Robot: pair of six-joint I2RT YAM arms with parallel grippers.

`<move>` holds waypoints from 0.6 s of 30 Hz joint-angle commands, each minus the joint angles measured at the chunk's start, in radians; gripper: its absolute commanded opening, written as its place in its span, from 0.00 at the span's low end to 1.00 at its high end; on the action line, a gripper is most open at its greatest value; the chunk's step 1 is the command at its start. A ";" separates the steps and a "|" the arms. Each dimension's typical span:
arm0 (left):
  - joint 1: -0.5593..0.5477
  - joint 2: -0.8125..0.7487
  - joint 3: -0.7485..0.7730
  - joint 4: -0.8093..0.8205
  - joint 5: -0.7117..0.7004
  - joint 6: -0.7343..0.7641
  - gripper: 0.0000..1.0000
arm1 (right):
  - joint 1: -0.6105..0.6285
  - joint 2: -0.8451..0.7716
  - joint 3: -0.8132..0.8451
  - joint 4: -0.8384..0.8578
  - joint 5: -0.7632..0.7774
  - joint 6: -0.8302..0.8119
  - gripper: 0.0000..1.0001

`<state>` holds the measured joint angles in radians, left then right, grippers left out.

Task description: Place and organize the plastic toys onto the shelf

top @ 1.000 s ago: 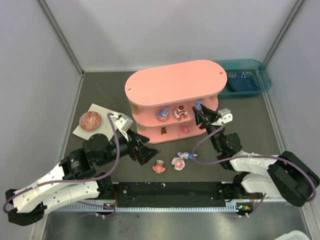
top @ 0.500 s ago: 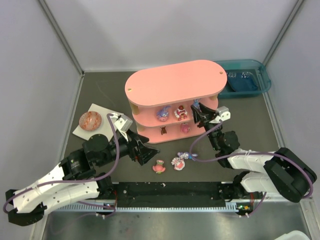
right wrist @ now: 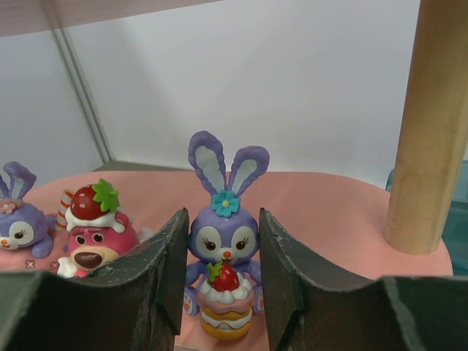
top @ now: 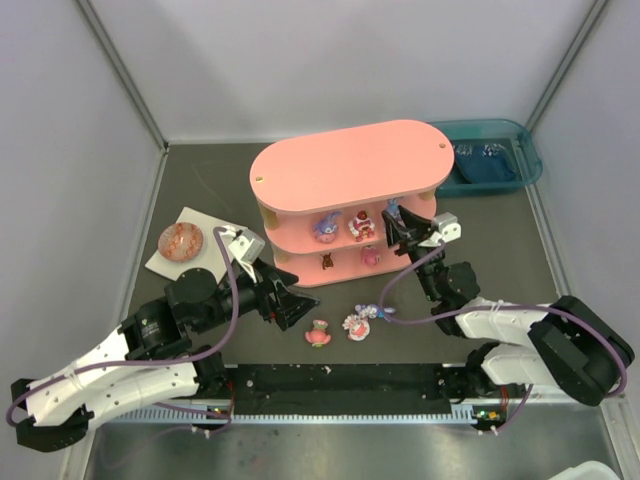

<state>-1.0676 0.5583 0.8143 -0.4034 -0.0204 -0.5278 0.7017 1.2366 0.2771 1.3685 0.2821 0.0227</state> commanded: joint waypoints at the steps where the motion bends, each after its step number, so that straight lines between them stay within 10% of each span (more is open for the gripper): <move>1: -0.002 -0.006 -0.007 0.060 -0.006 0.009 0.97 | -0.011 -0.023 -0.004 0.241 -0.008 0.003 0.40; 18: -0.002 -0.003 -0.012 0.072 0.002 0.009 0.97 | -0.011 -0.068 -0.030 0.239 -0.012 -0.006 0.52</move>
<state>-1.0676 0.5587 0.8062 -0.3943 -0.0200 -0.5282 0.7017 1.1919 0.2481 1.3224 0.2787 0.0189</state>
